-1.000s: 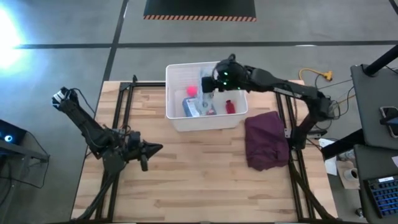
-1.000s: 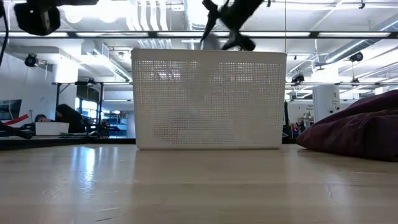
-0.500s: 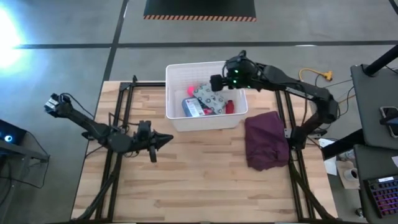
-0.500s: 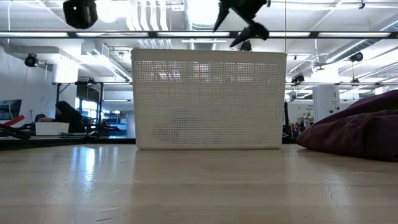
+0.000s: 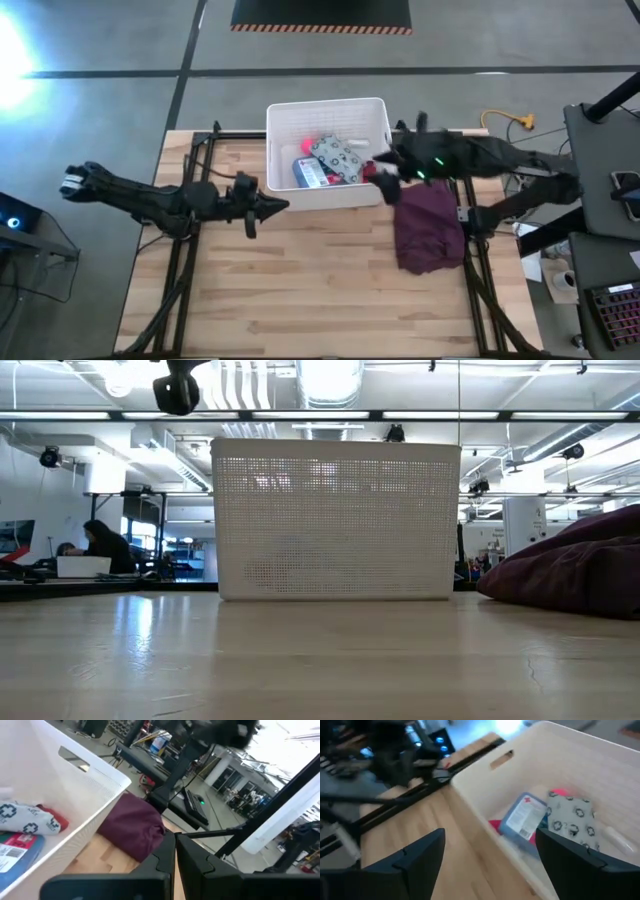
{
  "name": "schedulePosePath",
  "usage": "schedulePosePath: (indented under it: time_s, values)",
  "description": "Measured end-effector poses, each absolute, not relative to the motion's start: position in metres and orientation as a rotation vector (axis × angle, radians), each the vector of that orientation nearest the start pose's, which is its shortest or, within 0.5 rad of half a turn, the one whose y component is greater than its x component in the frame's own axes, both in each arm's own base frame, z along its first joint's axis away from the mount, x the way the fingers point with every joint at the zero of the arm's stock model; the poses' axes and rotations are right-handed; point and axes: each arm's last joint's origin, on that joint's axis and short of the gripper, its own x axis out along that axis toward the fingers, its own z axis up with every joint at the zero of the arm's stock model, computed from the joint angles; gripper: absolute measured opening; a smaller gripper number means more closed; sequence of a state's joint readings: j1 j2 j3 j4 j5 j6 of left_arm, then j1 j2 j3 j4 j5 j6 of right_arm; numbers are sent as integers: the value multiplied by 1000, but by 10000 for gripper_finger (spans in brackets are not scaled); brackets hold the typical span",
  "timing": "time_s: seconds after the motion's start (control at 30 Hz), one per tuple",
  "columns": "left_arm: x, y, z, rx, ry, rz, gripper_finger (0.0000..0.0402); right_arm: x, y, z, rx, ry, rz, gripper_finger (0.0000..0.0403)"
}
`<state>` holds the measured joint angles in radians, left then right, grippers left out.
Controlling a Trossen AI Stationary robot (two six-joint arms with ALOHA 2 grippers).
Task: Pick & place medical supplies in basket/bin
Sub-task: Return to Home Position
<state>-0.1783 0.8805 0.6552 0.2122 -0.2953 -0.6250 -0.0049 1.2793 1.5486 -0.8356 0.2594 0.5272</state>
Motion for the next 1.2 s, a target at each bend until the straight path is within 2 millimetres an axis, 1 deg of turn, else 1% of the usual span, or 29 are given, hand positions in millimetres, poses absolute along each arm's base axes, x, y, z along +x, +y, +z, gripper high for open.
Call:
schedulePosePath:
  time_s: [0.1,0.17,0.27,0.3,0.33,0.4,0.43,0.47,0.5,0.53,0.6,0.67,0.73,0.8,0.87,0.93,0.97,1.0,1.1,1.2]
  values:
    - [198,-24,310,-623,-25,105,0,217,20,426,404,429,-379,293]
    - [198,-23,310,-623,-24,104,0,193,35,421,368,397,-401,289]
    - [198,-22,310,-622,-32,150,0,156,43,408,296,407,-440,285]
    - [197,-21,309,-627,-32,187,0,146,43,406,312,406,-433,285]
    - [197,-20,307,-627,-30,215,0,137,43,404,368,394,-420,286]
    - [197,-20,308,-632,-38,226,0,122,44,402,551,356,-381,288]
    - [197,-20,308,-667,-46,221,0,117,44,401,592,341,-346,289]
    - [197,-21,309,-719,-51,208,0,114,46,400,581,330,-296,291]
    - [197,-21,309,-748,-51,190,0,112,48,399,533,316,-241,293]
    - [197,-23,309,-741,-44,163,0,111,50,398,481,297,-186,294]
    - [198,-25,312,-648,-43,88,0,109,52,391,452,247,-96,297]
    - [200,-27,318,-573,-101,41,0,112,54,378,445,179,-7,299]
    - [205,-24,321,-544,-153,23,0,115,56,362,443,88,95,300]
    - [214,-20,318,-527,-152,-3,0,121,56,341,453,19,155,298]
    - [227,-19,309,-516,-114,-56,0,128,53,318,463,-20,152,295]
    - [239,-17,300,-502,-85,-105,0,133,48,295,463,-21,154,293]
    - [243,-15,297,-487,-79,-115,0,134,44,288,466,-23,161,292]
    - [246,-11,296,-469,-90,-116,0,134,40,284,473,-39,185,292]
    - [243,4,301,-426,-141,-63,0,126,27,279,443,-59,263,295]
    - [224,17,303,-382,-169,-31,0,114,13,273,433,-33,200,299]
